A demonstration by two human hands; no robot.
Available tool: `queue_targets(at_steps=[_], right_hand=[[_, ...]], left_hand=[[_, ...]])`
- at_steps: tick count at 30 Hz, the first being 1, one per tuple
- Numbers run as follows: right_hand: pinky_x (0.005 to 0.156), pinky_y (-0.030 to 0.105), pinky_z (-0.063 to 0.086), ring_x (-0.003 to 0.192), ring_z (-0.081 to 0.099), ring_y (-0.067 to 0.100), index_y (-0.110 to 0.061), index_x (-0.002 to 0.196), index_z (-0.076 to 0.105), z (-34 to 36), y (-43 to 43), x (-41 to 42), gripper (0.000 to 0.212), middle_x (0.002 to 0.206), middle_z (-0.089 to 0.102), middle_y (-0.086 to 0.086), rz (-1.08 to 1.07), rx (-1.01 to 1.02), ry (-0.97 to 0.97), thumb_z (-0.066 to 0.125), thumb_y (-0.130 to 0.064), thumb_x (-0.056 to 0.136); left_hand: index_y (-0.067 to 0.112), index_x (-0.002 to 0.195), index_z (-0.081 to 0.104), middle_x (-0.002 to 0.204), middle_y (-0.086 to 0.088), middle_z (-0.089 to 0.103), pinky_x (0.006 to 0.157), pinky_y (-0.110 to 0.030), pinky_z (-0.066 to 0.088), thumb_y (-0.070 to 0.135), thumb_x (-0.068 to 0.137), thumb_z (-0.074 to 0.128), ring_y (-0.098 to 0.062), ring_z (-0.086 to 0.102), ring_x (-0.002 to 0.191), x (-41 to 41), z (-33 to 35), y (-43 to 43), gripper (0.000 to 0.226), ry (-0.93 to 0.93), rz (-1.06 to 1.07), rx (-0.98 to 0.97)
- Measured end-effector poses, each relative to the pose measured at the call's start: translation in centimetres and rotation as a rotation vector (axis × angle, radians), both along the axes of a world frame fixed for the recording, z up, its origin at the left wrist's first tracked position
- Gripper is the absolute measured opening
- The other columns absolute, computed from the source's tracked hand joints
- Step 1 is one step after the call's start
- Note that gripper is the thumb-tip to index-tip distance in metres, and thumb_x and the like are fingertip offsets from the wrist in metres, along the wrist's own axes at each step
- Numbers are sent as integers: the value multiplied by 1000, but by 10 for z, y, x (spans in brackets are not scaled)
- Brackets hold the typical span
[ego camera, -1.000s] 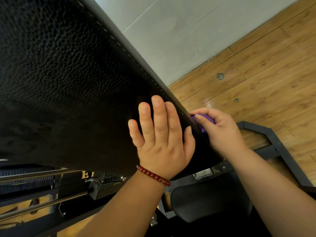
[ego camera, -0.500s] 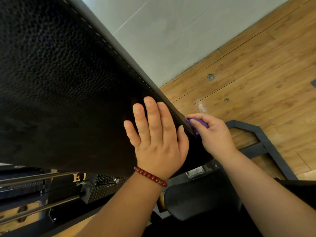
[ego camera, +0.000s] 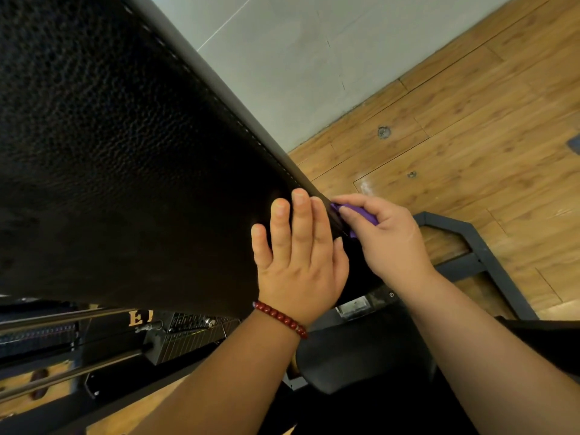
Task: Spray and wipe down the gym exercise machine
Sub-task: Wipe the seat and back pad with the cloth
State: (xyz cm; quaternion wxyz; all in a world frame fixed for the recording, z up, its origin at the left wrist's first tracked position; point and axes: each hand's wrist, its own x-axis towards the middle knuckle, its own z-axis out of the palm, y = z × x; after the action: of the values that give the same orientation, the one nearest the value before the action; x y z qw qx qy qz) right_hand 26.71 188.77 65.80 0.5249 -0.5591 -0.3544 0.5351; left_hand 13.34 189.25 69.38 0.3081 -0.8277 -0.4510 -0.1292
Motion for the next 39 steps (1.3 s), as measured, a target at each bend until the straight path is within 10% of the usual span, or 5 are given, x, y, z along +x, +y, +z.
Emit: queue_targets(at_steps=[4, 10, 31, 39], right_hand=[[83, 12, 49, 101, 66, 6, -25, 113, 69, 2, -13, -4, 28, 108, 71, -10, -54, 152, 27, 59, -7, 95], [81, 14, 49, 100, 65, 5, -39, 97, 69, -35, -13, -1, 27, 99, 70, -14, -18, -138, -6, 59, -14, 96], [92, 25, 52, 108, 65, 10, -19, 113, 68, -30, -13, -3, 26, 111, 70, -5, -44, 217, -96, 58, -5, 95], [80, 10, 44, 92, 64, -4, -32, 97, 70, -5, 35, 0, 31, 92, 71, -22, 90, 238, 29, 61, -2, 92]], left_hand=[[-1, 152, -4, 159, -15, -22, 119, -45, -12, 40, 94, 43, -30, -19, 147, 0, 1, -1, 85, 1, -8, -8], [-1, 153, -3, 160, -15, -20, 119, -45, -12, 40, 93, 44, -30, -19, 148, 0, -3, -1, 86, 3, -11, 17], [-1, 153, -1, 160, -16, -19, 119, -47, -11, 38, 93, 44, -31, -18, 148, 0, -10, 1, 85, 5, -30, 46], [-1, 153, -2, 160, -16, -19, 119, -47, -12, 36, 91, 44, -32, -18, 148, 1, -12, 2, 85, 9, -22, 54]])
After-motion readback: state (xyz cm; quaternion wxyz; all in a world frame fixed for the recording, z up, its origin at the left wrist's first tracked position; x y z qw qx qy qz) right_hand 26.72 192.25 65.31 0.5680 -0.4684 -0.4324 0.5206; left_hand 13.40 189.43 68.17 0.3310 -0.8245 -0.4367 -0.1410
